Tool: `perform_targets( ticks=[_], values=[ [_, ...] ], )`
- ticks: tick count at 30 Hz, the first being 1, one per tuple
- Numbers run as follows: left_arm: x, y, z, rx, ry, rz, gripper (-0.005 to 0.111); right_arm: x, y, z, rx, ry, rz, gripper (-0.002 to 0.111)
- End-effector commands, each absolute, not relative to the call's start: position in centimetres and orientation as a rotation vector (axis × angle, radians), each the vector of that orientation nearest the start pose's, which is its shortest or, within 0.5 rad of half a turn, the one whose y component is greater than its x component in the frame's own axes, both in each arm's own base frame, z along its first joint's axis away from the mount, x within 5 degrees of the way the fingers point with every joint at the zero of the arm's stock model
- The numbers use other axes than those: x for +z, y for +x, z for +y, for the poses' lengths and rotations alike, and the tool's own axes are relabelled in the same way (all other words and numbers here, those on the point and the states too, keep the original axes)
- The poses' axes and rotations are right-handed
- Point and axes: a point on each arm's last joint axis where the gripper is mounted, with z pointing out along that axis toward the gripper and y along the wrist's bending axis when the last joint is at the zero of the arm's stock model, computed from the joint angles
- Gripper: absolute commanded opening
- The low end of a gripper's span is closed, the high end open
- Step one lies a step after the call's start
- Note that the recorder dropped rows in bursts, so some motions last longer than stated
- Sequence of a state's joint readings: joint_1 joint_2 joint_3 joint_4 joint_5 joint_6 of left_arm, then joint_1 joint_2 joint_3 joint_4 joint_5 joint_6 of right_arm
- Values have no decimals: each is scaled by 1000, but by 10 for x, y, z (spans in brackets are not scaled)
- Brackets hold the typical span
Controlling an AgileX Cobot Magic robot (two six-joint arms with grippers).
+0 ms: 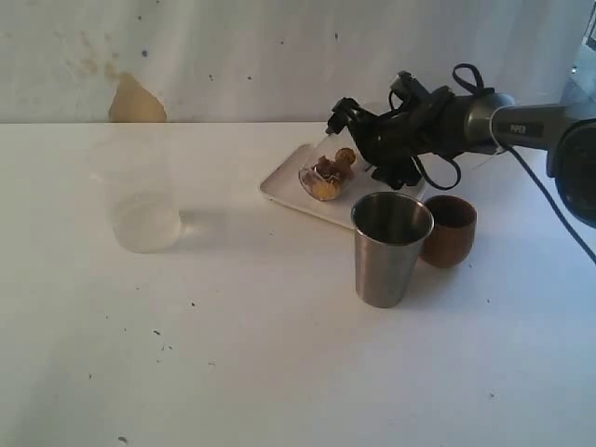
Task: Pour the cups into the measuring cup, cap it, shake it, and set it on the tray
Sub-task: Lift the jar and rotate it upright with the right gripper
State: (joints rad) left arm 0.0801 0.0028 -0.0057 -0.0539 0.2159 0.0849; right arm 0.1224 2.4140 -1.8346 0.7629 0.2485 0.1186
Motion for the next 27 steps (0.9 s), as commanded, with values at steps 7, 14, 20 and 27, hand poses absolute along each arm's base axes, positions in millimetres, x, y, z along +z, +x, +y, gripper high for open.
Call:
perform_targets(
  ticks=[7,14,20,27],
  values=[
    [195,56,4,80,-35,1687,1,116,534,80,701,776,2208,97],
    [195,56,4,80,-35,1687,1,123,532,82,709,727,2244,9],
    [195,56,4,80,-35,1687,1,152,531,82,669,571,2214,0],
    [195,56,4,80,-35,1687,1,214,527,84,579,360,2072,0]
  ],
)
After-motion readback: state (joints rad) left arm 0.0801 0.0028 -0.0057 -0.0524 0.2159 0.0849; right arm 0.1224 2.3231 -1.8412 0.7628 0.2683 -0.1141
